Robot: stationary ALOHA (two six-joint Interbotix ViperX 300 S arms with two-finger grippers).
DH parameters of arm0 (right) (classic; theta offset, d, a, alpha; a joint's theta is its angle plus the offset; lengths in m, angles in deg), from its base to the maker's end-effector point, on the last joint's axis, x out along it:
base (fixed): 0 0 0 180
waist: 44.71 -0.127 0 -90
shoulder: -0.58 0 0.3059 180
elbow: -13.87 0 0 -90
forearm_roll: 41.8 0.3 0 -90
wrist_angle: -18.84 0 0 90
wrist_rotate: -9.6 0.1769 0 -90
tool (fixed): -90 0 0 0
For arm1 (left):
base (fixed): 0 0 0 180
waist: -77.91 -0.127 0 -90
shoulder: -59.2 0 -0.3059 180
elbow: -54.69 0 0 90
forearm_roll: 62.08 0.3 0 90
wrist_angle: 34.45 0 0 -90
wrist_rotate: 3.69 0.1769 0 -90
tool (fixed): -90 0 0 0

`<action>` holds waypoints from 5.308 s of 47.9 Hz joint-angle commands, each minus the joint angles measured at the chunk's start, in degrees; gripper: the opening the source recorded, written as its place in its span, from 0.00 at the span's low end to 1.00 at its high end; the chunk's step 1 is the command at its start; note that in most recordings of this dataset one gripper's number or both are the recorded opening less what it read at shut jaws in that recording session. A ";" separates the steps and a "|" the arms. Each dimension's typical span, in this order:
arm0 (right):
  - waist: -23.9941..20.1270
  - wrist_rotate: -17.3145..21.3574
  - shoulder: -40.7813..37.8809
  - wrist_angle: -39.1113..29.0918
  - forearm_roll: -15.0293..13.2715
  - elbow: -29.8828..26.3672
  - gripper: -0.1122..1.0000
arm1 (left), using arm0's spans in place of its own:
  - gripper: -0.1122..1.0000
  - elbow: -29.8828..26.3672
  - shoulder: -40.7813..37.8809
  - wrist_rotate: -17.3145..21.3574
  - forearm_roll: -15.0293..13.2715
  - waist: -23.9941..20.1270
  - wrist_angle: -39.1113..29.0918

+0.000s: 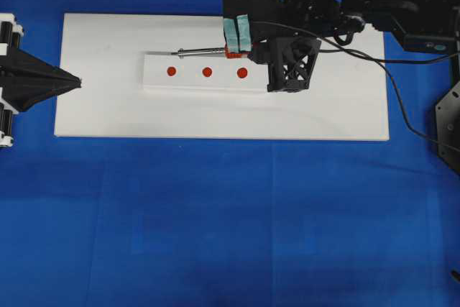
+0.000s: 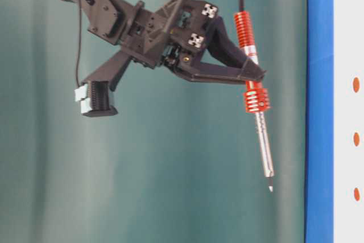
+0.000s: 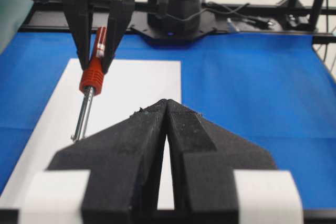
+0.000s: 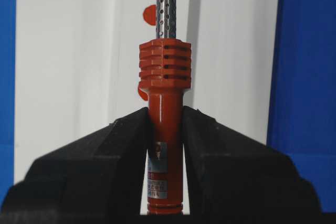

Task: Touch the tip of the soldering iron to the mark.
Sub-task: 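Lift the iron tip off the dot and move it right, then lower the iron tip onto the middle red dot and hold, then lift the iron tip and move it right past the dots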

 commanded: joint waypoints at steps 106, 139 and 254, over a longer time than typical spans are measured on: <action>0.44 6.77 8.96 -2.20 -3.96 10.63 0.16 | 0.10 -0.53 -0.09 0.00 0.18 -0.18 0.18; -0.88 6.94 -1.49 5.27 -3.96 10.55 0.16 | 0.10 -0.44 -0.18 0.00 0.09 -0.44 0.09; -0.44 7.03 -1.23 3.78 -3.96 9.84 0.16 | 0.10 -0.53 -0.35 -0.09 0.18 -0.53 0.09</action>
